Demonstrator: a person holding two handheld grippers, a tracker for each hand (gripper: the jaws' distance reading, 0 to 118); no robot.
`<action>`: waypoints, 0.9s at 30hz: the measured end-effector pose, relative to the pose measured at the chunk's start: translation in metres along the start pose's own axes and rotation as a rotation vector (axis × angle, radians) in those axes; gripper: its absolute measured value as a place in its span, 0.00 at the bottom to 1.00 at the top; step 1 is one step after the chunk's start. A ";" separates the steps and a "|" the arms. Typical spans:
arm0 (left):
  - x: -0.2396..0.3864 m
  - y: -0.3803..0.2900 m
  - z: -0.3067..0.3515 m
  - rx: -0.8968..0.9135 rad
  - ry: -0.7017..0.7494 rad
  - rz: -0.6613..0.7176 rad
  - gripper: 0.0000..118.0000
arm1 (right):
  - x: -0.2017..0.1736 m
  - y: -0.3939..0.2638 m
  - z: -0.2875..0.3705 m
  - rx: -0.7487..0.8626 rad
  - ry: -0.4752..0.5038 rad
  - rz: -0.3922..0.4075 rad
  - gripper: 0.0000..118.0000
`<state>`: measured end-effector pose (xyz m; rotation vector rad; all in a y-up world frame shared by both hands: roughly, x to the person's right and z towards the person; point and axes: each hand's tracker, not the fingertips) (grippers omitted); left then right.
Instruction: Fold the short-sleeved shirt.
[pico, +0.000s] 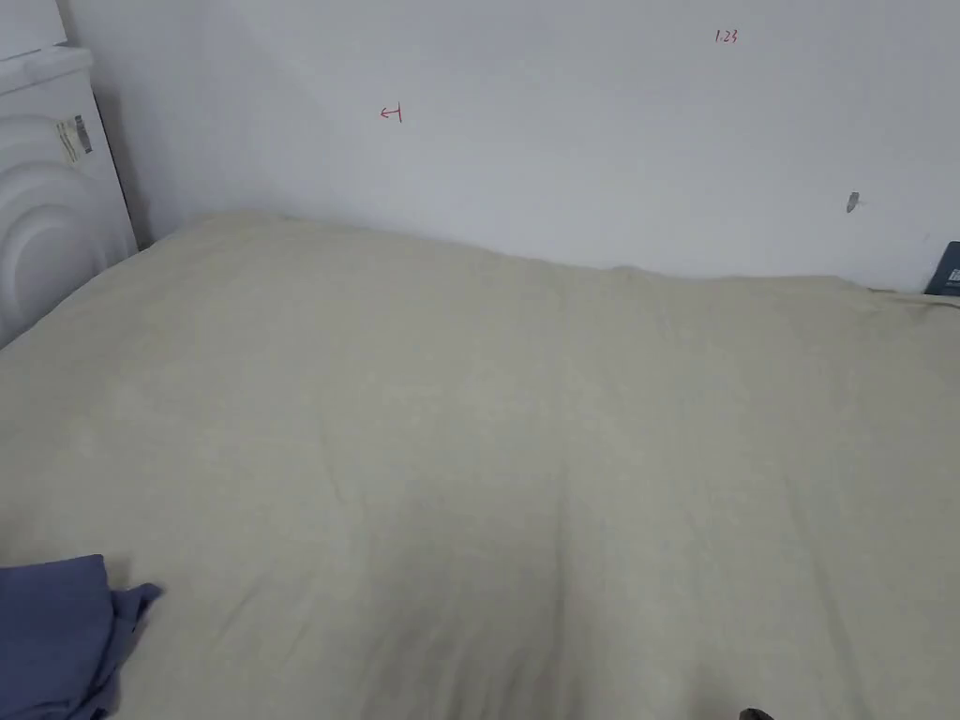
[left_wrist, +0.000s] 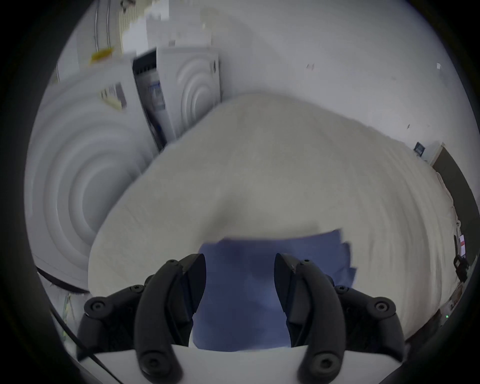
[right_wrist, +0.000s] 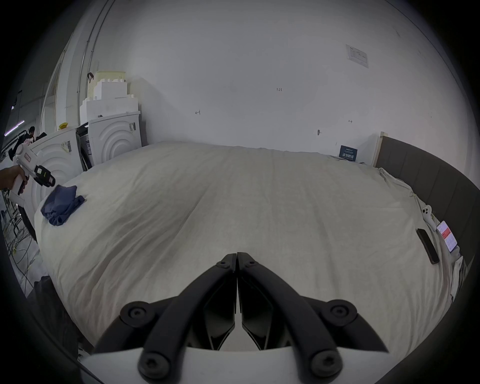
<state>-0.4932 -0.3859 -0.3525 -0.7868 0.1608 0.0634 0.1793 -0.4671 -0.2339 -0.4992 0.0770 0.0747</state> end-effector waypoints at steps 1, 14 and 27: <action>0.012 0.000 0.006 0.055 0.000 -0.007 0.52 | 0.001 0.002 0.000 0.007 -0.007 -0.004 0.01; 0.228 -0.052 0.062 0.509 -0.068 -0.078 0.52 | 0.028 0.041 -0.011 0.117 -0.091 -0.053 0.01; 0.340 -0.079 0.075 0.632 -0.156 -0.118 0.01 | 0.037 0.065 -0.011 0.206 -0.122 -0.078 0.01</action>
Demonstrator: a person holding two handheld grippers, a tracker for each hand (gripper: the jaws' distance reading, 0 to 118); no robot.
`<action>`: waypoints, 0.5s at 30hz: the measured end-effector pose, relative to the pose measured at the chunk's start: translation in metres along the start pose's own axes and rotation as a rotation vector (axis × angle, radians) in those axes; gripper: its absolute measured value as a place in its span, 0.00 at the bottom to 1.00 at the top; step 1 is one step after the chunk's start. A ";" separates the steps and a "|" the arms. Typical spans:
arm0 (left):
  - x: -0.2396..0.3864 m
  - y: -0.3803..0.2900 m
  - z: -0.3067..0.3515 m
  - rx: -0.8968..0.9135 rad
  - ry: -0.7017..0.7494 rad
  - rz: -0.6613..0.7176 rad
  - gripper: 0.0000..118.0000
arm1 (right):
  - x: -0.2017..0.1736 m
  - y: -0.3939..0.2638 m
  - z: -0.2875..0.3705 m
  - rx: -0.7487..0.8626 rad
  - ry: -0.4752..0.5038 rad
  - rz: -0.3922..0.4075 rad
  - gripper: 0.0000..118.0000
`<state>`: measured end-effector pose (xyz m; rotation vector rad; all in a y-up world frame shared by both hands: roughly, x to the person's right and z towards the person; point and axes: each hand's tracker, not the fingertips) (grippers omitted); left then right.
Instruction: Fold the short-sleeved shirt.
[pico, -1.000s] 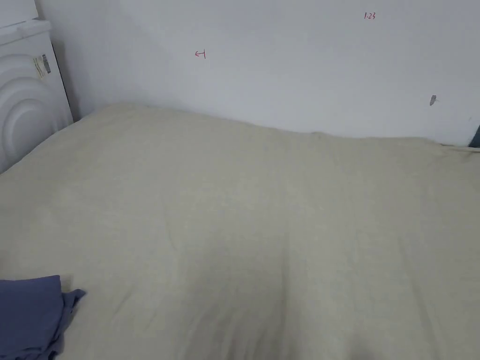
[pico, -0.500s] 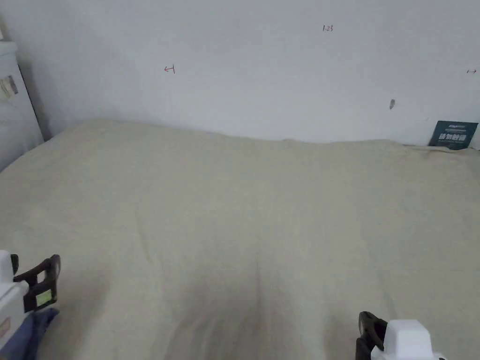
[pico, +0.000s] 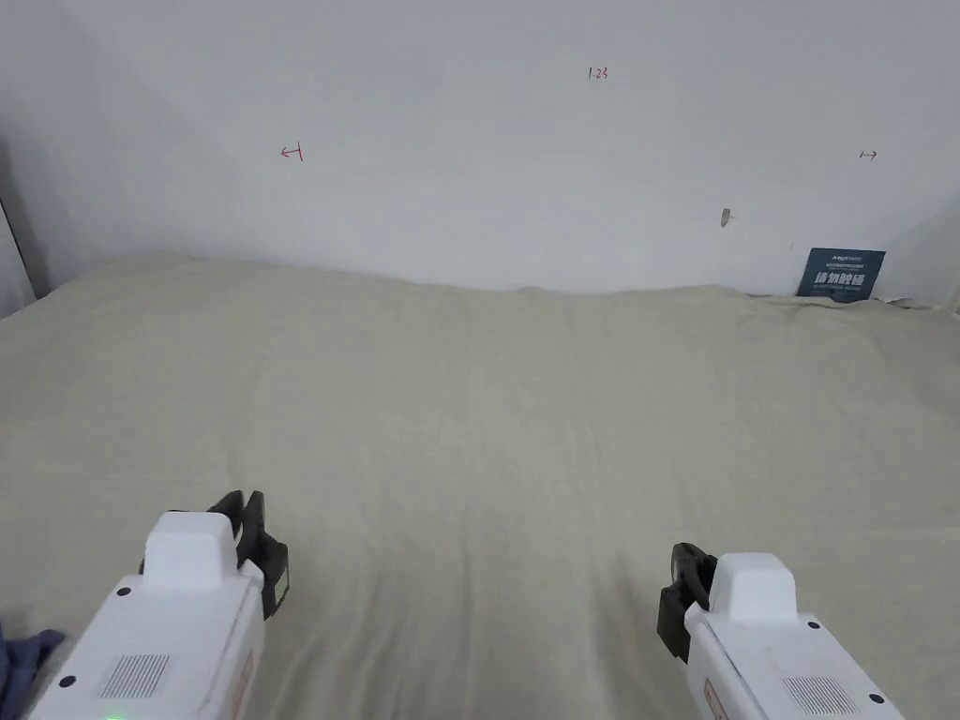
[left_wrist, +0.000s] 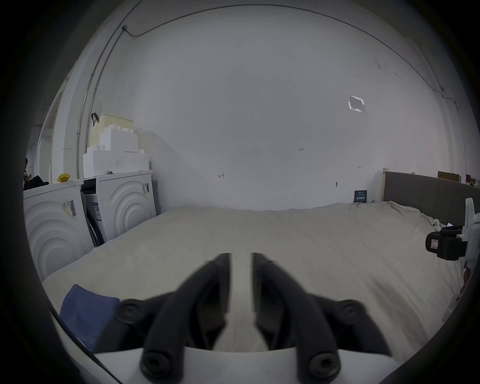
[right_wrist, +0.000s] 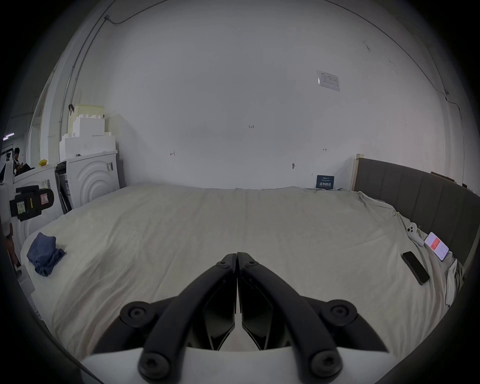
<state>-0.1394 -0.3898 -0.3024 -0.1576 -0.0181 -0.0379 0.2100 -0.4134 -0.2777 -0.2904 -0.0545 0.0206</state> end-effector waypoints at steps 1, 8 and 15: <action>0.002 0.000 0.000 0.001 -0.005 0.003 0.00 | 0.000 0.001 0.000 0.002 -0.004 -0.006 0.01; 0.015 -0.002 0.001 0.002 -0.017 0.007 0.00 | 0.002 0.000 0.001 0.017 -0.015 -0.024 0.01; 0.022 -0.005 -0.001 0.012 -0.018 0.009 0.00 | 0.003 0.003 0.002 0.037 -0.028 -0.025 0.01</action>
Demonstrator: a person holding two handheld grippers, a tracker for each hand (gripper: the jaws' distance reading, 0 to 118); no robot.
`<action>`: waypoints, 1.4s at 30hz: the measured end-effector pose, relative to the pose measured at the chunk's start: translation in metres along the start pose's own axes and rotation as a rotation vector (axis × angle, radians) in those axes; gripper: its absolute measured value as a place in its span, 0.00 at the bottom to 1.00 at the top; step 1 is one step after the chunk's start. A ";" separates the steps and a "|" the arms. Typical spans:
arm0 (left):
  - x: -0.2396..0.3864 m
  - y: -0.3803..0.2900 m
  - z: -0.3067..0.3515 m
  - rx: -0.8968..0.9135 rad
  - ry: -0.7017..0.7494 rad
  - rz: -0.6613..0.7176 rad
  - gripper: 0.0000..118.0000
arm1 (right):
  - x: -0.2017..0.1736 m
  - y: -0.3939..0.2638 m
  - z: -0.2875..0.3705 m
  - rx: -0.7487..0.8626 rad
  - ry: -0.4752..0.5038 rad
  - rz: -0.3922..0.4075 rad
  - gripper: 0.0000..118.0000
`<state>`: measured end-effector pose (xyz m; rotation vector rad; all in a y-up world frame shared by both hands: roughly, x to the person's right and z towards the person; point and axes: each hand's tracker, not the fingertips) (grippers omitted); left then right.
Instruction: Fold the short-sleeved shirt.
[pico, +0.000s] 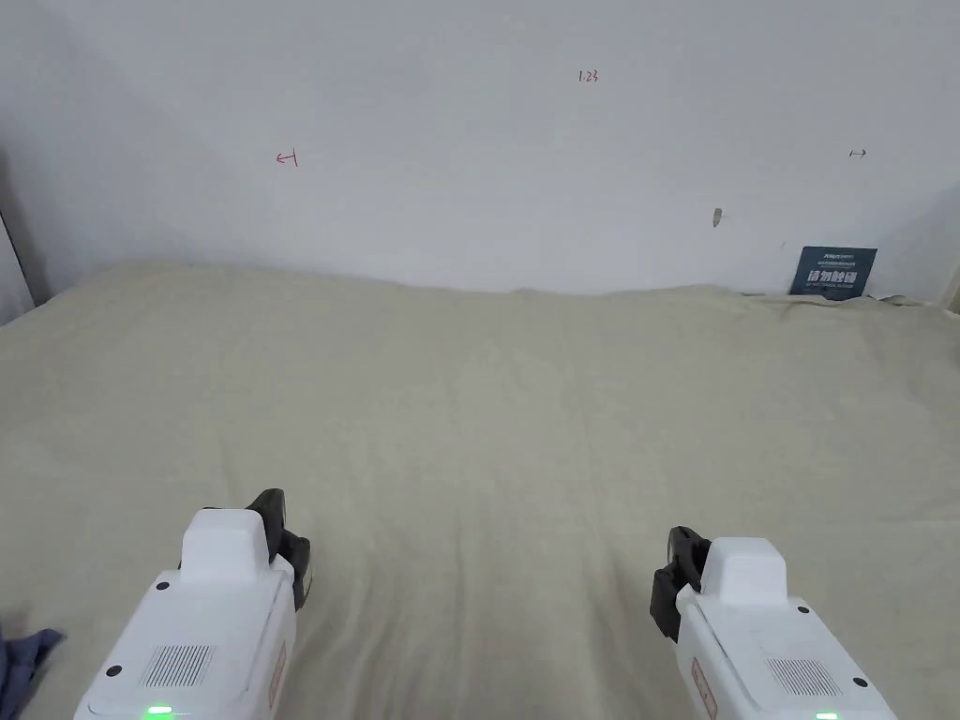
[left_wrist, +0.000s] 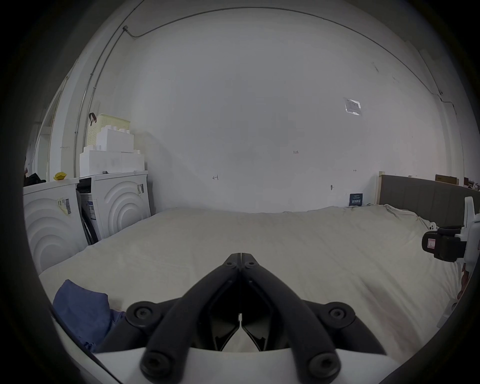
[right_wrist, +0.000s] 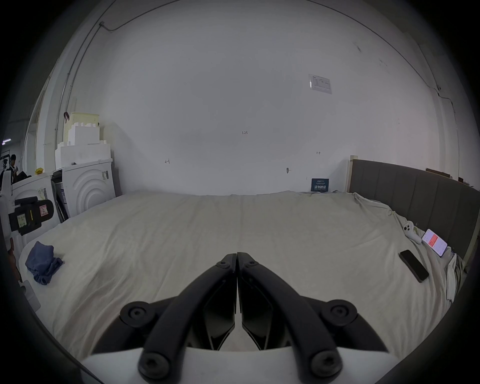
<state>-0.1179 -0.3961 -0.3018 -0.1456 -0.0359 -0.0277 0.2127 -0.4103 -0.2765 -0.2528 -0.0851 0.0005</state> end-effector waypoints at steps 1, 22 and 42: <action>0.002 -0.001 0.000 0.001 0.003 -0.005 0.00 | 0.000 0.000 0.001 0.005 -0.001 -0.002 0.01; 0.007 0.009 0.004 0.040 -0.009 -0.029 0.00 | 0.004 0.009 0.011 0.036 -0.028 0.001 0.01; 0.003 0.009 -0.001 0.010 -0.002 0.007 0.69 | 0.008 0.011 0.009 0.038 -0.020 -0.013 0.79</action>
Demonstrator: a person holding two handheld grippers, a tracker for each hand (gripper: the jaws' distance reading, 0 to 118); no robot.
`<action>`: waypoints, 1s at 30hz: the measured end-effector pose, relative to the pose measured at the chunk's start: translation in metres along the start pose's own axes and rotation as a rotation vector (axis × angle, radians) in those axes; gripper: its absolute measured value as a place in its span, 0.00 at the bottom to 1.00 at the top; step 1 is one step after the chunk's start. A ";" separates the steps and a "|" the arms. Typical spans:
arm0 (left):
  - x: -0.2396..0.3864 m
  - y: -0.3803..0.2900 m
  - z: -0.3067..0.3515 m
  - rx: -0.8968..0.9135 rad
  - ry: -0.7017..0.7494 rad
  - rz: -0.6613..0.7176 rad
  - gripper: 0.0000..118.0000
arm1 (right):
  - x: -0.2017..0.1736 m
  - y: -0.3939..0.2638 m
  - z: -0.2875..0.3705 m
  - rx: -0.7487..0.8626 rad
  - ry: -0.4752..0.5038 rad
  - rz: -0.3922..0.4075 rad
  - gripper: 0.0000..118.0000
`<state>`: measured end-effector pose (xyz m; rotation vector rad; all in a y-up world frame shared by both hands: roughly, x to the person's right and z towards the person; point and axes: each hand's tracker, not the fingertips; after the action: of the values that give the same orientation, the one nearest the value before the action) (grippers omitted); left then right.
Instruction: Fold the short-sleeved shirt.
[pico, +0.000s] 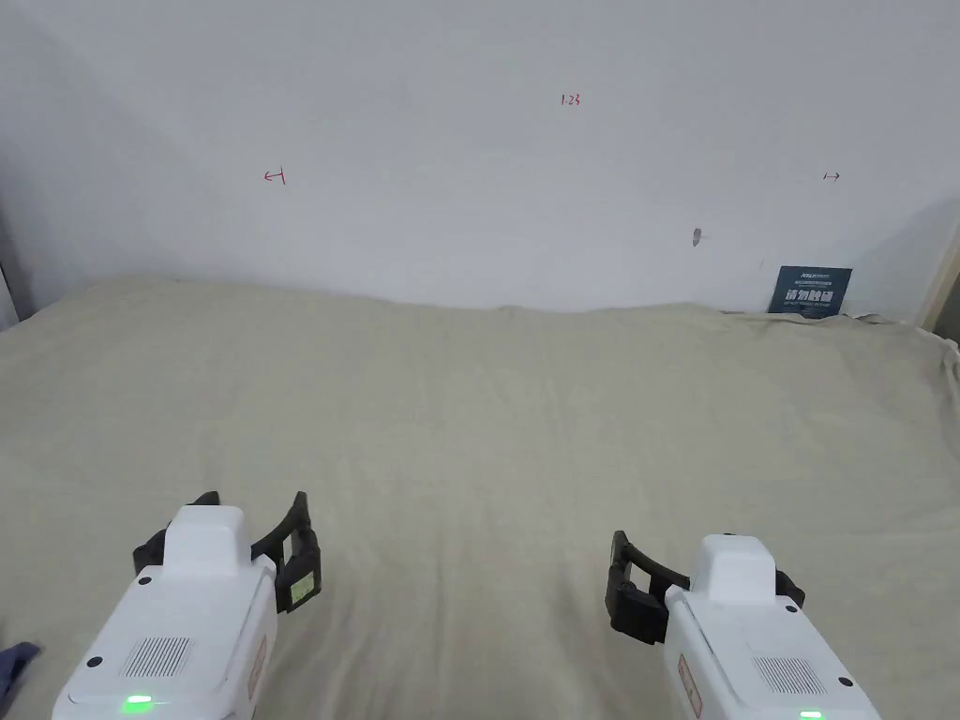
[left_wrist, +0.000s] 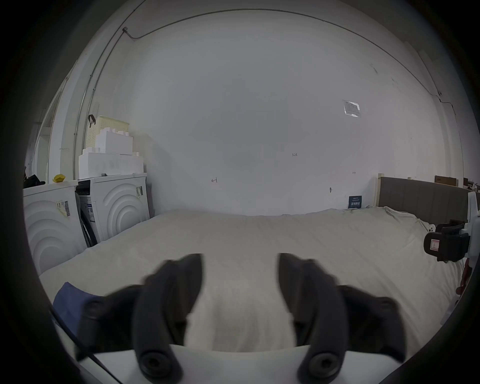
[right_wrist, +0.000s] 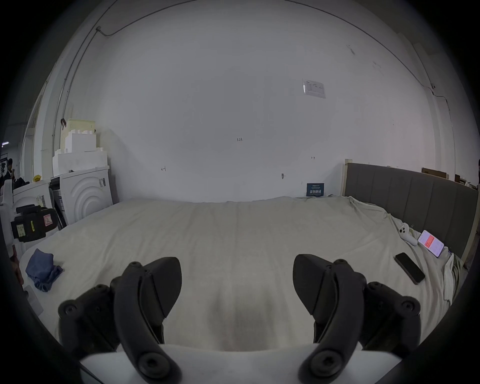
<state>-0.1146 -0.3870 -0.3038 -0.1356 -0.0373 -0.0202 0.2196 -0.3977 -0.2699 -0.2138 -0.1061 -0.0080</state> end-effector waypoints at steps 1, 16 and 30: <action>-0.001 0.001 0.001 0.002 -0.007 0.006 0.73 | 0.000 0.000 0.000 0.011 -0.005 0.005 0.80; -0.012 0.012 -0.003 0.009 -0.021 0.124 1.00 | 0.013 0.012 -0.001 0.021 -0.069 -0.082 0.96; -0.011 0.020 -0.015 -0.087 0.023 0.228 1.00 | 0.012 0.019 -0.008 -0.046 0.007 -0.163 0.96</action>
<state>-0.1243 -0.3693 -0.3214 -0.2263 0.0022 0.2046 0.2326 -0.3812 -0.2803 -0.2505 -0.1158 -0.1738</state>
